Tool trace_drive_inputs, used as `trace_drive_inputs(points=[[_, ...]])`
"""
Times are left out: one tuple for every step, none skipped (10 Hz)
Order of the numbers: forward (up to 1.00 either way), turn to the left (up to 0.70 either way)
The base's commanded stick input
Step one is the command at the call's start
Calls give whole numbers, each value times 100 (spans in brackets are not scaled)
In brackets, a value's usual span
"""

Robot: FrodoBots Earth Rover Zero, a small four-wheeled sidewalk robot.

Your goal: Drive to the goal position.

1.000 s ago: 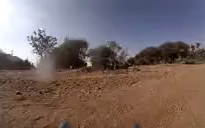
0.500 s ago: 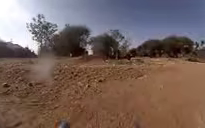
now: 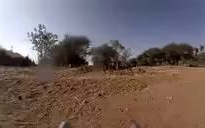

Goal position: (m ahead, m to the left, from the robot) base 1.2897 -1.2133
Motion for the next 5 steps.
trace_drive_inputs(points=[[70,0],[70,0],[70,0],[70,0],[70,0]])
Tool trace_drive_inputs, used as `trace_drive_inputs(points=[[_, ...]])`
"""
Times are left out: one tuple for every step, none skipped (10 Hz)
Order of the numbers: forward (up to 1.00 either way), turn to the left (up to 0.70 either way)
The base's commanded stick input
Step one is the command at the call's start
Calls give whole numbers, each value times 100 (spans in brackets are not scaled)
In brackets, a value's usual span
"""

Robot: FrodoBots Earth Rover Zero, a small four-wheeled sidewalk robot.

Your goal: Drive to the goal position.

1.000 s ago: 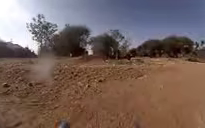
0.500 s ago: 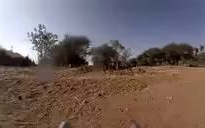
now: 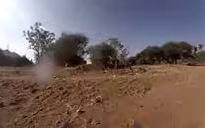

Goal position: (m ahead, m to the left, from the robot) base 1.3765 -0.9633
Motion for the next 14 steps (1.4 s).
trace_drive_inputs(points=[[70,0],[70,0],[70,0],[70,0],[70,0],[70,0],[70,0],[70,0],[70,0],[70,0],[70,0],[70,0],[70,0],[70,-27]])
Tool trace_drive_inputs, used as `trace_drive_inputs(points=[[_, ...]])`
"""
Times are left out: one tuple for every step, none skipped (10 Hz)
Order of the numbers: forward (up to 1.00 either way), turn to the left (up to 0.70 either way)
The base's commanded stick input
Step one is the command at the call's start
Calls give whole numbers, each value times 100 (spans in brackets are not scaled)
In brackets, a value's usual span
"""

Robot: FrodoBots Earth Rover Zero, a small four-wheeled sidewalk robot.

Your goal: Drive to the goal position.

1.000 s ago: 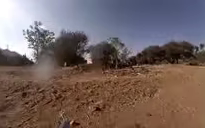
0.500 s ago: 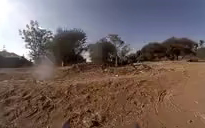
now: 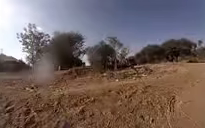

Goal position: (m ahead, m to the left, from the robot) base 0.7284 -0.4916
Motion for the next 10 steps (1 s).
trace_drive_inputs(points=[[70,-27],[70,-20],[70,-8],[70,0],[70,0],[70,0],[70,0],[70,0],[70,0],[70,0]])
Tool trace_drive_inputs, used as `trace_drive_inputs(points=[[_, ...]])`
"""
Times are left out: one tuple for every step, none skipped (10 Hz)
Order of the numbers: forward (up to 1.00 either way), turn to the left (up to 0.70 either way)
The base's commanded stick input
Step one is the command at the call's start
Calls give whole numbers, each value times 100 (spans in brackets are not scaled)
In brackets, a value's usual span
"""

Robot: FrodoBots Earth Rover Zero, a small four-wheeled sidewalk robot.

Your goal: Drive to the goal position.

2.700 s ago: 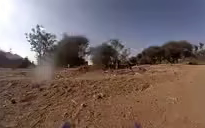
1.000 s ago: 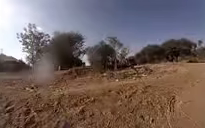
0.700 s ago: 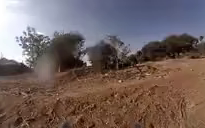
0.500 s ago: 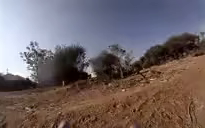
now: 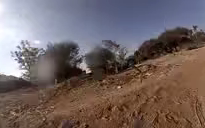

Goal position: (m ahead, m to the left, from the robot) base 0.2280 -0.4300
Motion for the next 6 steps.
trace_drive_inputs(points=[[70,0],[70,0],[70,0],[70,0],[70,0],[70,0]])
